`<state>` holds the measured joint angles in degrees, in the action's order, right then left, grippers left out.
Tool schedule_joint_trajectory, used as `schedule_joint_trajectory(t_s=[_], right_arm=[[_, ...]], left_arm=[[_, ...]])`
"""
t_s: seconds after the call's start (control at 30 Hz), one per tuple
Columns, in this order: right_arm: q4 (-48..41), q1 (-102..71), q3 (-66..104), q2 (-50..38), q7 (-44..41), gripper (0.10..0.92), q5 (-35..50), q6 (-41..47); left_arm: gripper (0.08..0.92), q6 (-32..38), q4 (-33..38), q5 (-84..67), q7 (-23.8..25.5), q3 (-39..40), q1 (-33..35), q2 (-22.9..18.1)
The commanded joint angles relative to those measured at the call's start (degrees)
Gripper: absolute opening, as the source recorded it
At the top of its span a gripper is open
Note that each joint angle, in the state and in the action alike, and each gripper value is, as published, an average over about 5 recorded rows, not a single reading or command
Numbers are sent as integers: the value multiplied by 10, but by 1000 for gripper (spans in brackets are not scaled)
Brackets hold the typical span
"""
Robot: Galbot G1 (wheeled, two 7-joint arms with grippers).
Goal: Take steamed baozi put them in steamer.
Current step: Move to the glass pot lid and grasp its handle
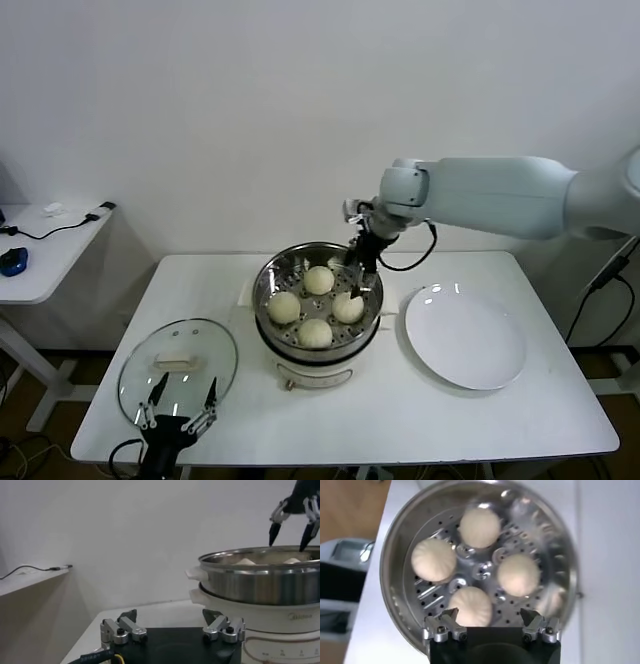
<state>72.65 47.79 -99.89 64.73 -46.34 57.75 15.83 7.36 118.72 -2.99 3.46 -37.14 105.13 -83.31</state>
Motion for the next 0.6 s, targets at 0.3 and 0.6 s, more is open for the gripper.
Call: schedule_joint_trajectory(t_s=[0.3,0.6], right_arm=[[197,-220,291,-390,269,823,6,-214],[247,-679,763,-462,321,823,-34,-236]], left_arm=[[823,-2,14,39,0,0,2,-7],[823,-8,26,58,2,-7,4,-16]])
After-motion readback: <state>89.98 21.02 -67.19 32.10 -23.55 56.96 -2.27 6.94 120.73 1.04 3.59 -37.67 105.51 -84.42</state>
